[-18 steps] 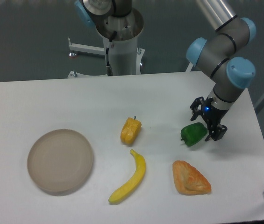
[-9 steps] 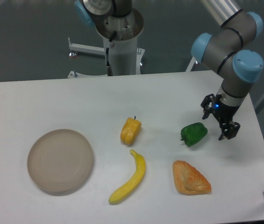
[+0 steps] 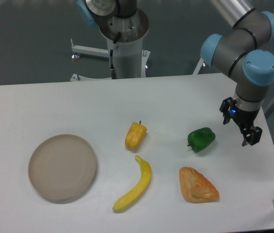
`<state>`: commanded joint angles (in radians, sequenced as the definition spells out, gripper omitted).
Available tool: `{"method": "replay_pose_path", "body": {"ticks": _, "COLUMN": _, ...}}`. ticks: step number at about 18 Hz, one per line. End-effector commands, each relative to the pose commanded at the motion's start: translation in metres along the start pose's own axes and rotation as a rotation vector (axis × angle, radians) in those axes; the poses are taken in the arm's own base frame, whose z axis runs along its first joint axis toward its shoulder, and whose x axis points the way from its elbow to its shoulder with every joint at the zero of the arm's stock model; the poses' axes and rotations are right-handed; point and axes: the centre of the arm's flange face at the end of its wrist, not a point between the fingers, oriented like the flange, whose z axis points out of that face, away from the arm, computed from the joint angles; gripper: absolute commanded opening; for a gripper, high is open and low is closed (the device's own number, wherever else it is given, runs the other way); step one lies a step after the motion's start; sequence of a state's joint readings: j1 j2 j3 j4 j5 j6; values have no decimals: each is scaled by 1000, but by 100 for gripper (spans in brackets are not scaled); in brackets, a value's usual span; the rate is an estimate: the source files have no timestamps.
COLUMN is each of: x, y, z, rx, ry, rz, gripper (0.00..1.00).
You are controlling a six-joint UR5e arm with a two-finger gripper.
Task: Place the green pepper on the table
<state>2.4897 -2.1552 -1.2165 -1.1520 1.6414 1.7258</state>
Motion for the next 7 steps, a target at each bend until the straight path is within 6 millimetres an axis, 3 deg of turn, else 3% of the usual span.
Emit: {"method": "replay_pose_path", "body": {"ticks": 7, "x": -3, "y": -1, "z": -1, "rx": 1, "ry": -6, "rz": -34, "gripper": 100}}
